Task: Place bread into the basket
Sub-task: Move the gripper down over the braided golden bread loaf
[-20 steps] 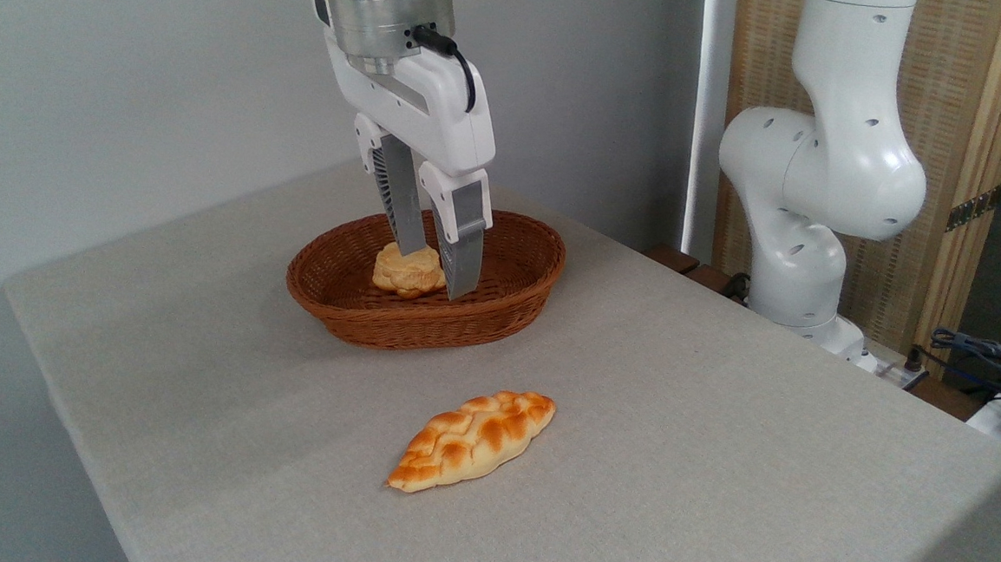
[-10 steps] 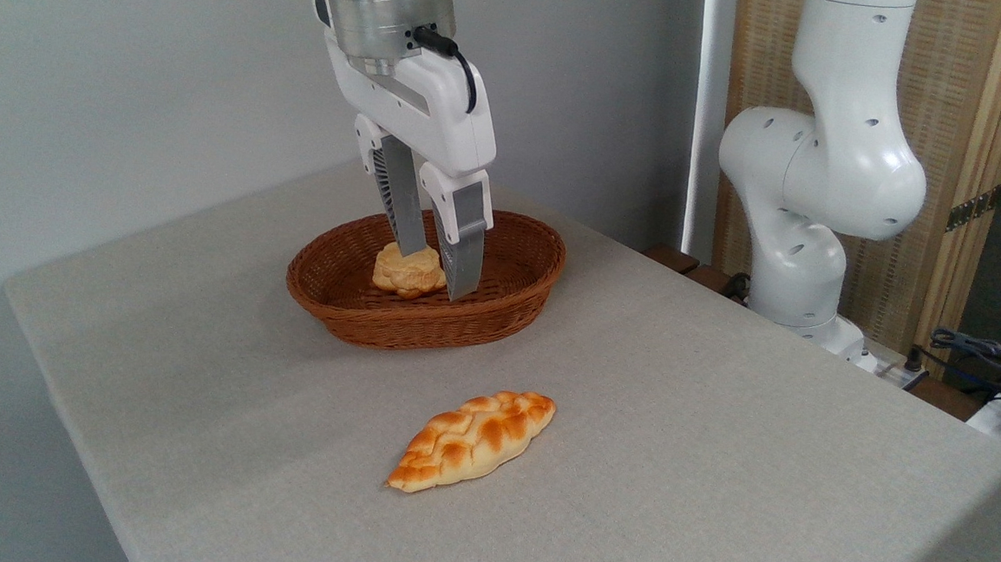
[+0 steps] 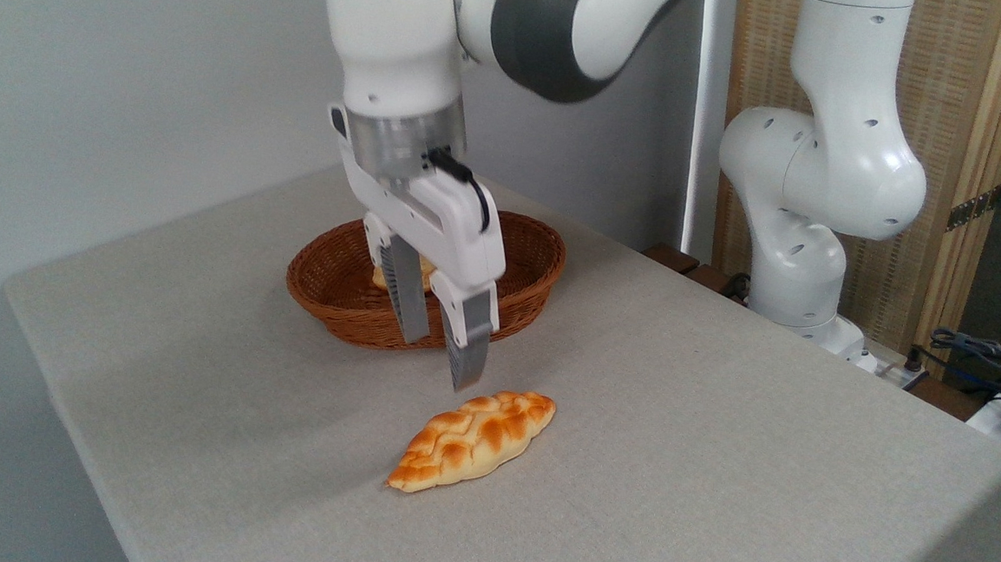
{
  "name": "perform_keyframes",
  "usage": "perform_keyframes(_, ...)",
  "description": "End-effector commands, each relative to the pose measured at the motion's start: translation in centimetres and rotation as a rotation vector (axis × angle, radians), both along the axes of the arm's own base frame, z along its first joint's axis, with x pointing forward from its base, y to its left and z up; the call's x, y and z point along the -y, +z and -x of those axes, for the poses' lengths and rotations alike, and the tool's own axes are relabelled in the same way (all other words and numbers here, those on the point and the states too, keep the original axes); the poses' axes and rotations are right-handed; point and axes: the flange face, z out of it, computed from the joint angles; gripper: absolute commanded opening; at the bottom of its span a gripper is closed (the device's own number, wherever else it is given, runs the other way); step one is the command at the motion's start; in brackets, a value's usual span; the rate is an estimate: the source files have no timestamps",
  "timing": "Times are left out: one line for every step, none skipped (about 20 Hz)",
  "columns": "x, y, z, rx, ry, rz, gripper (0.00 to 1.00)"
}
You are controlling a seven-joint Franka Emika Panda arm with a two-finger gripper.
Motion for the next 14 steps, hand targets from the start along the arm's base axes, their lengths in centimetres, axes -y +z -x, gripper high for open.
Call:
perform_keyframes(-0.3,-2.1,0.2,0.003,-0.013,-0.009,1.00)
perform_keyframes(-0.4,-2.8,0.1,0.002,-0.011,-0.010,1.00)
perform_keyframes(-0.5,-3.5,-0.1,-0.001,-0.010,-0.011,1.00)
perform_keyframes(-0.5,-4.2,0.0,-0.011,-0.010,-0.012,1.00)
perform_keyframes(-0.5,-4.7,0.0,-0.018,-0.011,-0.014,1.00)
perform_keyframes(-0.6,-5.0,0.0,-0.022,-0.015,-0.024,1.00)
perform_keyframes(-0.7,-5.2,-0.1,-0.025,-0.019,-0.035,1.00)
perform_keyframes(-0.8,-5.6,-0.2,-0.033,-0.024,-0.045,1.00)
perform_keyframes(-0.8,-6.2,-0.2,-0.043,-0.027,-0.052,1.00)
perform_keyframes(-0.9,-6.3,-0.2,-0.046,-0.033,-0.063,1.00)
perform_keyframes(-1.0,-6.8,-0.2,-0.054,-0.039,-0.075,1.00)
perform_keyframes(-1.0,-7.0,-0.3,-0.058,-0.039,-0.075,1.00)
perform_keyframes(-1.0,-7.4,-0.4,-0.064,-0.040,-0.076,1.00)
perform_keyframes(-0.9,-7.8,-0.4,-0.071,-0.041,-0.077,1.00)
